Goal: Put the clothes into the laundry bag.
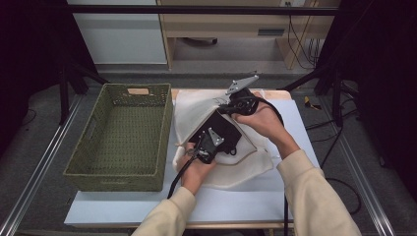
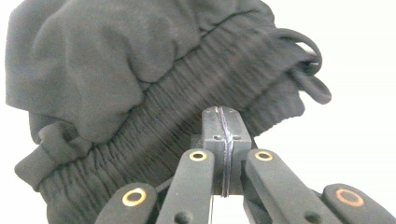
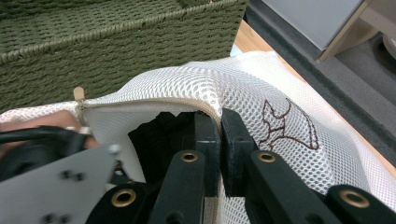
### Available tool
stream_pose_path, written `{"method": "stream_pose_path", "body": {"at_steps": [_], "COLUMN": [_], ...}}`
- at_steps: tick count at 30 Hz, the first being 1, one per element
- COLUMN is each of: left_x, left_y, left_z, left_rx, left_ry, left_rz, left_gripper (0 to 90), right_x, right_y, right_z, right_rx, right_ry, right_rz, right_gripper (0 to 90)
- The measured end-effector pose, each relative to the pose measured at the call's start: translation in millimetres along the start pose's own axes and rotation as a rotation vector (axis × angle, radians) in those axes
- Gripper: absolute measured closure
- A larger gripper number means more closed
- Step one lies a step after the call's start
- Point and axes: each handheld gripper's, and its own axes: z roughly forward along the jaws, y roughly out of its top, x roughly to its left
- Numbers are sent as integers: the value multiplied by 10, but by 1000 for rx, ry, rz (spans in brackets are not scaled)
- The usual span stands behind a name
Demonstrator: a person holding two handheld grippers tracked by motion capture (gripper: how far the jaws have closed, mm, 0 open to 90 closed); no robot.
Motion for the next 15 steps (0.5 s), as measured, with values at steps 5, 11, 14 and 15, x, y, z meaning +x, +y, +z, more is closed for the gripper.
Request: {"method": "stream_pose_path", "body": {"at_steps": [5,11,14,15], "left_x": [-68,-121,-132,-132], "left_y": [-20,-50,-60,-62], "left_z": [-184,-364,-419,-436], "left_rx": [-39,-63,-73,-76], "left_ry": [-28,-49,-60,-63], "left_rz": [-5,3,5,7], "left_gripper": [900,899,900,899], "right_x": [40,81,97,99], "right_y": [-25,-47,-50,-51], "right_z": [1,12,20,20], "right_rx": [0,2,3,4], "right_ry": [-1,4,5,7], "right_rz": [5,3,4,2], "right_gripper": [871,870,871,871]}}
